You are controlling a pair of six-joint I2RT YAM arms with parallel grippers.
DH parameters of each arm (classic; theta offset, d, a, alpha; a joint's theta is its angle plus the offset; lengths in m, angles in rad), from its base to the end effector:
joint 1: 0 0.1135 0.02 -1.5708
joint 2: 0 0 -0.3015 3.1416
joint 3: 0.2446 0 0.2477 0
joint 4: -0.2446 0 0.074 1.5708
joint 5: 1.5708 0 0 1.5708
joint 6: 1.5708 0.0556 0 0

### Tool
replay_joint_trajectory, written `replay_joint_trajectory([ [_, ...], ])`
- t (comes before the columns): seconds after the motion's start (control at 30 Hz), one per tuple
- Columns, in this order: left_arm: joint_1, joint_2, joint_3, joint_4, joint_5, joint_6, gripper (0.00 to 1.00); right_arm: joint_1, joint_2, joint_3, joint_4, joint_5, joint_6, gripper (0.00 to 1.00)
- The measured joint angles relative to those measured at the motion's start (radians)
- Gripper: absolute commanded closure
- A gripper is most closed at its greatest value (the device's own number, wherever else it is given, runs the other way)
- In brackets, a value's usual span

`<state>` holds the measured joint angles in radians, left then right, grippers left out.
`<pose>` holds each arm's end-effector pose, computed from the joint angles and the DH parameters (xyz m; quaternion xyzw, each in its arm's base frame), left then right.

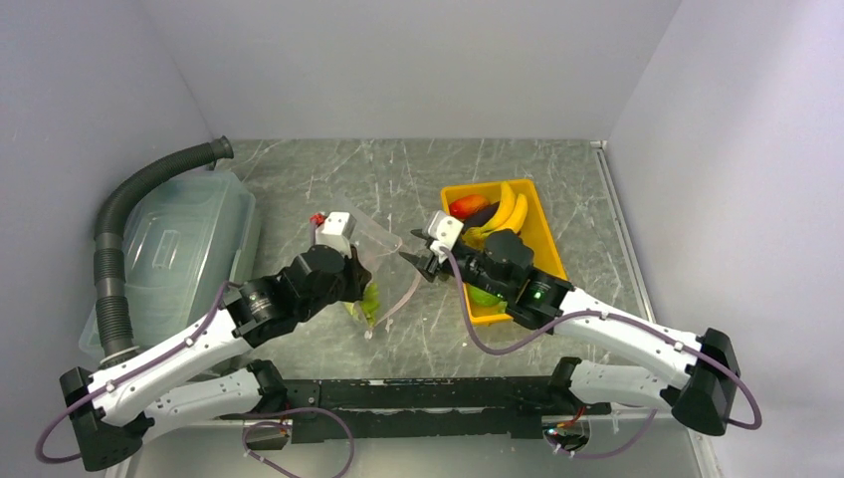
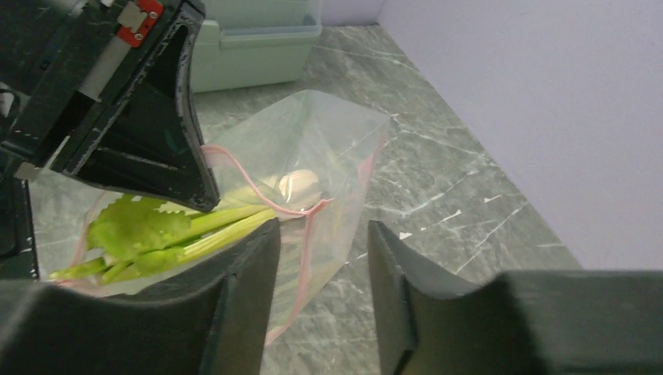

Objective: Place the food in the zip-top bag and seal the zipper
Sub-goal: Adjust the zipper food storage bag at the center of the board, then pick up the fake fruit from the bin.

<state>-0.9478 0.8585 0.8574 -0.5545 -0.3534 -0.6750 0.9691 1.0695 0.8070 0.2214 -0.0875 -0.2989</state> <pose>0.1151 -0.1273 0.3349 0.0323 0.8639 -0.2413 0.4409 0.1387 0.2105 0.3682 -0.4514 0.5628 0.2573 0.6429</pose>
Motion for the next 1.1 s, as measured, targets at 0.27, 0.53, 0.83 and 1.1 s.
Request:
replay_joint_trajectory([
  [0.27, 0.000, 0.035, 0.000, 0.031, -0.003, 0.001, 1.00, 0.000, -0.130, 0.002, -0.142, 0.014, 0.083, 0.35],
  [0.53, 0.000, 0.043, 0.015, 0.039, -0.004, 0.008, 1.00, 0.000, -0.211, 0.077, -0.331, 0.193, 0.202, 0.26],
  [0.83, 0.000, 0.044, 0.041, 0.061, -0.011, 0.025, 1.00, -0.008, -0.160, 0.185, -0.613, 0.446, 0.407, 0.15],
  [1.1, 0.000, 0.043, 0.041, 0.081, -0.012, 0.036, 1.00, -0.090, -0.100, 0.182, -0.781, 0.543, 0.573, 0.16],
])
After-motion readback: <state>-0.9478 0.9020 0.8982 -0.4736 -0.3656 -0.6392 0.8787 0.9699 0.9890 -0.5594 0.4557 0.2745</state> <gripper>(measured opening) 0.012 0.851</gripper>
